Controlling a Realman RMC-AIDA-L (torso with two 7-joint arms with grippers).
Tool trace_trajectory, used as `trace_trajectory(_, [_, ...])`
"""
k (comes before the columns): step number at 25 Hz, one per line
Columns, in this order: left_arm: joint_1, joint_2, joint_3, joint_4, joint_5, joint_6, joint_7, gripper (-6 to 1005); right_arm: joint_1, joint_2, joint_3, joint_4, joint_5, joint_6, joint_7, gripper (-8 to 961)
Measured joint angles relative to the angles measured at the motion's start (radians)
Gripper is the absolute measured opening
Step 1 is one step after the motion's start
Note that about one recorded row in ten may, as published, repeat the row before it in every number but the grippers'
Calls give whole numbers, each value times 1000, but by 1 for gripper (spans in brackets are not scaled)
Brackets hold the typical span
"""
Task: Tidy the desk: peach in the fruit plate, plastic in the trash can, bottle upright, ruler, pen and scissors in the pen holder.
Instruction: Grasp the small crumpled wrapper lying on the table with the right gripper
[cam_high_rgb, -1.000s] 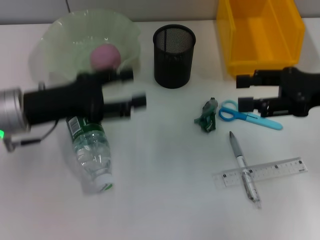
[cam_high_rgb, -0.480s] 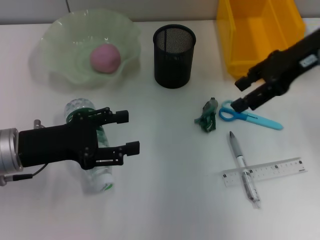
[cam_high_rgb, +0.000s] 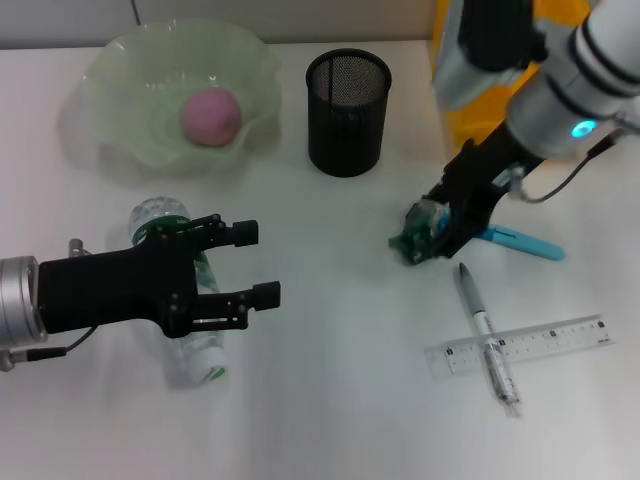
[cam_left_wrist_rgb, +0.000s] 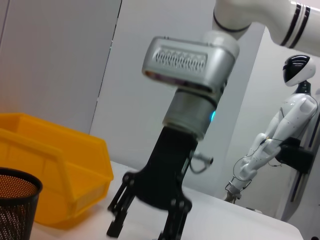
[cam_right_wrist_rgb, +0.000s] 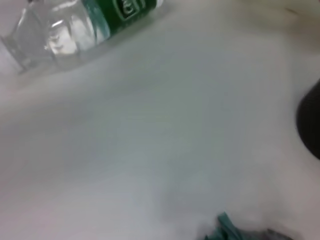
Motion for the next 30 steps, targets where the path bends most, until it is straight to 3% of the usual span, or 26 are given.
trace_trajectory(1, [0, 2, -1, 0, -4, 0, -1, 840, -11, 1, -42, 22, 42, 47, -14, 762])
trace_trajectory(11, [0, 7, -26, 0, -4, 1, -2, 838, -21, 1, -105, 84, 81, 162, -51, 682])
trace_trajectory(21, [2, 10, -37, 0, -7, 2, -2, 834, -26, 2, -110, 86, 81, 183, -60, 589])
trace_trajectory(30, [5, 12, -52, 2, -3, 9, -2, 831, -26, 0, -104, 80, 104, 181, -56, 185])
